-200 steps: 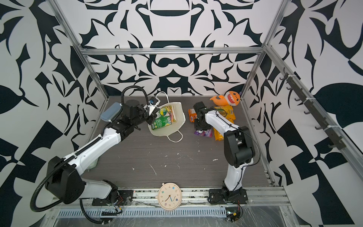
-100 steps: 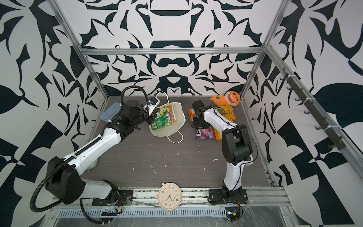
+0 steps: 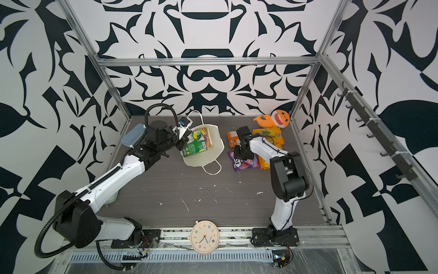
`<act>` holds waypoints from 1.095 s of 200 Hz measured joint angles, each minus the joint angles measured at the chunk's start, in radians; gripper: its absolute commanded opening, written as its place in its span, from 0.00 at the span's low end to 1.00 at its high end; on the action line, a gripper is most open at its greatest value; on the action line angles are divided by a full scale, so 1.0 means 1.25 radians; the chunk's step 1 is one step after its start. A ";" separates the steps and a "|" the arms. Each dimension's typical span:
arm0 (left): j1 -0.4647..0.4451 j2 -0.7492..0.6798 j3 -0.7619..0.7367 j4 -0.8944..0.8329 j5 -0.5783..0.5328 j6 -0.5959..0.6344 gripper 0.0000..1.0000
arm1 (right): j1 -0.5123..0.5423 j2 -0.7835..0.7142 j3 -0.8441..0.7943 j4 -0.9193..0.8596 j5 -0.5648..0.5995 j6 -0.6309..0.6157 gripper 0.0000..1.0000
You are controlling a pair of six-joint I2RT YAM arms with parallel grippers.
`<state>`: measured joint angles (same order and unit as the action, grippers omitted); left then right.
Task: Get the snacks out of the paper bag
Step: 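Lower the purple Fox's bag onto the table and open the right gripper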
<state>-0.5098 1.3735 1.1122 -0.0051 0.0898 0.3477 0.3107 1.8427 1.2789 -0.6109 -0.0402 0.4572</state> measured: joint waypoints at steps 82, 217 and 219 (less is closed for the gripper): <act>0.000 -0.009 -0.007 0.000 0.001 0.000 0.00 | 0.000 0.036 -0.003 0.064 0.046 0.017 0.00; 0.000 -0.013 -0.020 0.006 0.009 0.004 0.00 | -0.001 -0.142 -0.139 0.096 0.042 0.085 0.02; 0.000 -0.013 -0.020 0.006 0.009 0.004 0.00 | -0.001 -0.142 -0.143 0.096 0.042 0.087 0.02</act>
<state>-0.5098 1.3567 1.0878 0.0025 0.1013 0.3523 0.3092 1.6650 1.1004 -0.4904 0.0124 0.5663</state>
